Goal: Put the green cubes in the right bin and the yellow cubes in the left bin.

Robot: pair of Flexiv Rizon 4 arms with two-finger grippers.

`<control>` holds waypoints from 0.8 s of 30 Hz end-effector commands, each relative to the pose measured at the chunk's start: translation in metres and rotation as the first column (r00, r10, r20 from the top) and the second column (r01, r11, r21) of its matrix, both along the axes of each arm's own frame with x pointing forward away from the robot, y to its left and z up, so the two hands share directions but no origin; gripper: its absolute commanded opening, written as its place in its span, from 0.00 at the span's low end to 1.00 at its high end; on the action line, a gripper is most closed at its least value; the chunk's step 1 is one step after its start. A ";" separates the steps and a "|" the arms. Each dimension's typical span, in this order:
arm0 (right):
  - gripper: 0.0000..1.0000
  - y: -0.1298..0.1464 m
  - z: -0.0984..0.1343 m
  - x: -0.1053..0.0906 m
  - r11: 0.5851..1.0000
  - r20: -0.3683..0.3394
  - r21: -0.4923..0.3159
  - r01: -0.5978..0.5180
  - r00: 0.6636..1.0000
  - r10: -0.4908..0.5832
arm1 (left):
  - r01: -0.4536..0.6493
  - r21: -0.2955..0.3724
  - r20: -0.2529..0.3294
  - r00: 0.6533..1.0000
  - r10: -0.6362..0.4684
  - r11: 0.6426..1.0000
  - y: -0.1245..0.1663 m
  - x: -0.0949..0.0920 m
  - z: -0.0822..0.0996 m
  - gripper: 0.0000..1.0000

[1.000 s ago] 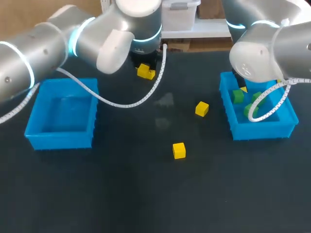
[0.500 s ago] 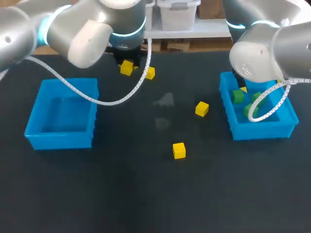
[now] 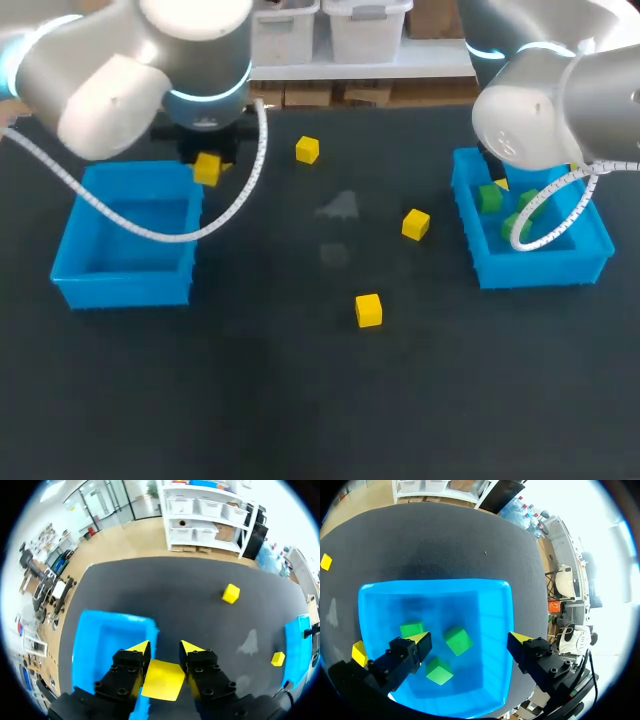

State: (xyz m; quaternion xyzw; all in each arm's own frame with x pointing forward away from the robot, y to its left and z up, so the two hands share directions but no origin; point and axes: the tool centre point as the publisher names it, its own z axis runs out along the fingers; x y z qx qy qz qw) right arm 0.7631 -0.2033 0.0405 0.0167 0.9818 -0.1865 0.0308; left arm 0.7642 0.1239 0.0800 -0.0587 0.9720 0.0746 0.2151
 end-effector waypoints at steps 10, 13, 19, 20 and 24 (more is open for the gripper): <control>1.00 -0.001 0.000 -0.002 1.000 0.003 0.002 -0.001 1.000 0.001 | -0.135 0.002 0.051 0.990 0.135 0.991 0.057 -0.038 0.003 0.00; 1.00 -0.001 0.000 -0.002 1.000 0.003 0.002 -0.001 1.000 0.001 | -0.167 0.007 0.037 0.985 0.167 0.986 0.070 -0.042 -0.006 0.00; 1.00 -0.001 0.000 -0.002 1.000 0.003 0.002 -0.001 1.000 0.001 | -0.204 0.017 0.002 0.979 0.204 0.979 0.082 -0.048 -0.023 0.00; 1.00 -0.001 0.000 -0.002 1.000 0.003 0.002 -0.001 1.000 0.001 | -0.205 0.018 0.000 0.979 0.205 0.979 0.083 -0.048 -0.025 0.00; 1.00 -0.001 0.000 -0.002 1.000 0.003 0.002 -0.001 1.000 0.001 | -0.206 0.020 -0.013 0.978 0.206 0.978 0.084 -0.048 -0.028 0.47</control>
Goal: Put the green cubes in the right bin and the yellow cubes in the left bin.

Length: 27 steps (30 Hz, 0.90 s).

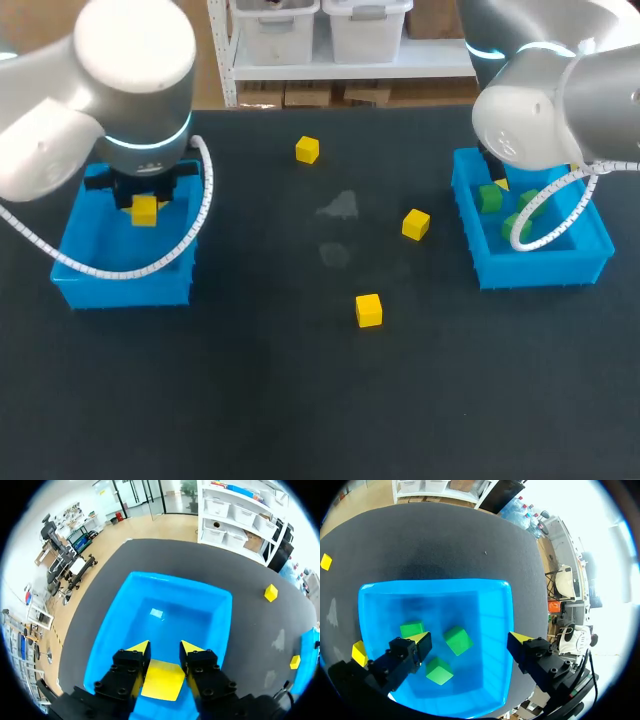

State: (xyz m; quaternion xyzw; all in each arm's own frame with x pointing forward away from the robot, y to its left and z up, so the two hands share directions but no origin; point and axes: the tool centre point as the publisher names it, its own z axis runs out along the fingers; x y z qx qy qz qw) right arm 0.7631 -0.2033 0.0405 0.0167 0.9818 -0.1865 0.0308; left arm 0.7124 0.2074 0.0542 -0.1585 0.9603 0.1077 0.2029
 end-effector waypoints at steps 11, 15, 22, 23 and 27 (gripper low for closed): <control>1.00 -0.001 0.000 -0.002 1.000 0.003 0.002 -0.001 1.000 0.001 | 0.072 0.013 0.033 0.997 -0.072 0.997 -0.009 0.021 0.016 1.00; 1.00 -0.001 0.000 -0.002 1.000 0.003 0.002 -0.001 1.000 0.001 | 0.138 0.019 0.065 0.988 -0.139 0.990 -0.020 0.041 0.035 1.00; 1.00 -0.001 0.000 -0.002 1.000 0.003 0.002 -0.001 1.000 0.001 | 0.292 0.017 0.107 0.950 -0.292 0.956 -0.053 0.085 0.064 1.00; 1.00 -0.001 0.000 -0.002 1.000 0.003 0.002 -0.001 1.000 0.001 | 0.326 0.027 0.111 0.939 -0.327 0.945 -0.061 0.095 0.068 1.00; 1.00 -0.001 0.000 -0.002 1.000 0.003 0.002 -0.001 1.000 0.001 | 0.423 0.038 0.109 0.899 -0.424 0.905 -0.087 0.123 0.075 1.00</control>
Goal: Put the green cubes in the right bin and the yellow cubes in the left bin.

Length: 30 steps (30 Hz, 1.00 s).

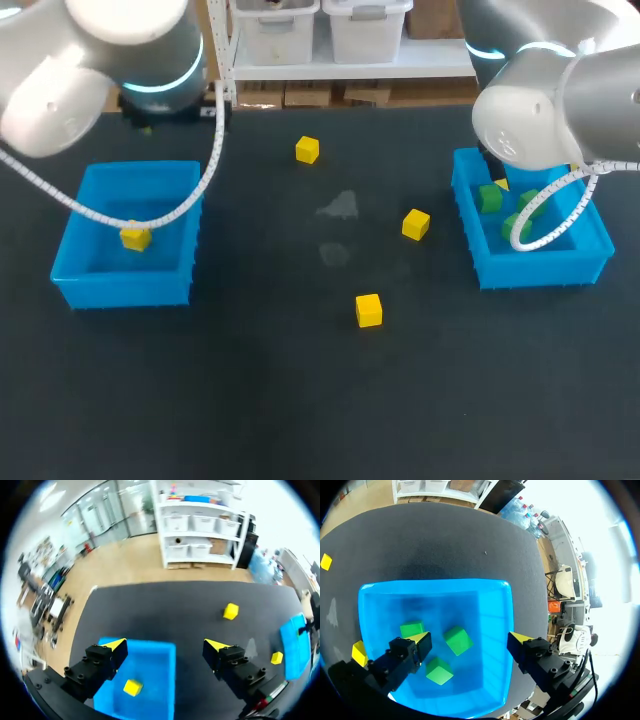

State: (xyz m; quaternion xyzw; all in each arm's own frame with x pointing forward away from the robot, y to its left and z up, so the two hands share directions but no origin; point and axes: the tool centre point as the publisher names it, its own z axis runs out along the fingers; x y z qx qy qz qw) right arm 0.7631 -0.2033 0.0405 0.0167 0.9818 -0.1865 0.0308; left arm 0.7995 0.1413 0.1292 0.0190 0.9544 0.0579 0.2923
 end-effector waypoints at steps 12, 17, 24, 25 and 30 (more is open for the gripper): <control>1.00 -0.001 0.000 -0.002 1.000 0.003 0.002 -0.001 1.000 0.001 | 0.232 -0.018 -0.151 0.961 -0.232 0.972 -0.077 0.094 -0.044 1.00; 1.00 -0.001 0.000 -0.002 1.000 0.003 0.002 -0.001 1.000 0.001 | 0.255 -0.025 -0.187 0.949 -0.255 0.967 -0.091 0.106 -0.060 1.00; 1.00 -0.001 0.000 -0.002 1.000 0.003 0.002 -0.001 1.000 0.001 | 0.277 -0.043 -0.220 0.935 -0.279 0.960 -0.111 0.116 -0.075 1.00; 1.00 -0.001 0.000 -0.002 1.000 0.003 0.002 -0.001 1.000 0.001 | 0.277 -0.051 -0.224 0.933 -0.282 0.959 -0.114 0.117 -0.078 1.00; 1.00 -0.001 0.000 -0.002 1.000 0.003 0.002 -0.001 1.000 0.001 | 0.285 -0.074 -0.239 0.925 -0.295 0.956 -0.132 0.119 -0.088 1.00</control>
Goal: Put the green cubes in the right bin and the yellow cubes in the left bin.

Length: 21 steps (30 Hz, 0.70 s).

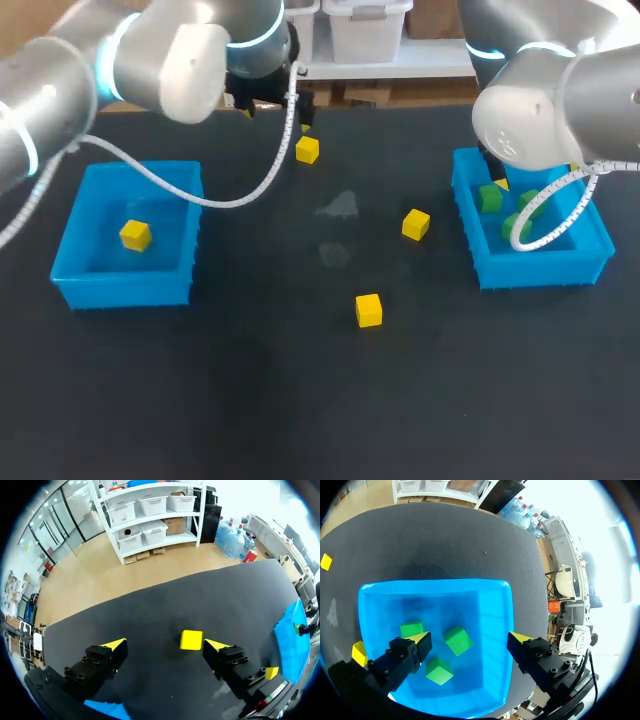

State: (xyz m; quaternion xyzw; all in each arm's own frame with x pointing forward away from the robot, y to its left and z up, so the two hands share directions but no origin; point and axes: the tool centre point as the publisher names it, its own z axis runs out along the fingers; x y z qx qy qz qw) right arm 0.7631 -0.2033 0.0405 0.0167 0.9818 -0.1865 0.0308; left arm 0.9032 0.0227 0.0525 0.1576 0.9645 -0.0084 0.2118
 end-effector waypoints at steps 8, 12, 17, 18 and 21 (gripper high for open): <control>1.00 -0.001 0.000 -0.002 1.000 0.003 0.002 -0.001 1.000 0.001 | 0.023 -0.010 -0.092 0.996 -0.024 1.000 -0.036 0.011 -0.025 1.00; 1.00 -0.001 0.000 -0.002 1.000 0.003 0.002 -0.001 1.000 0.001 | 0.036 -0.012 -0.103 0.994 -0.038 0.999 -0.043 0.013 -0.033 1.00; 1.00 -0.001 0.000 -0.002 1.000 0.003 0.002 -0.001 1.000 0.001 | 0.051 -0.005 -0.113 0.992 -0.052 0.999 -0.049 0.017 -0.041 1.00; 1.00 -0.001 0.000 -0.002 1.000 0.003 0.002 -0.001 1.000 0.001 | 0.052 -0.005 -0.114 0.992 -0.052 0.999 -0.049 0.018 -0.042 1.00; 1.00 -0.001 0.000 -0.002 1.000 0.003 0.002 -0.001 1.000 0.001 | 0.049 -0.005 -0.122 0.991 -0.050 0.999 -0.049 0.019 -0.047 1.00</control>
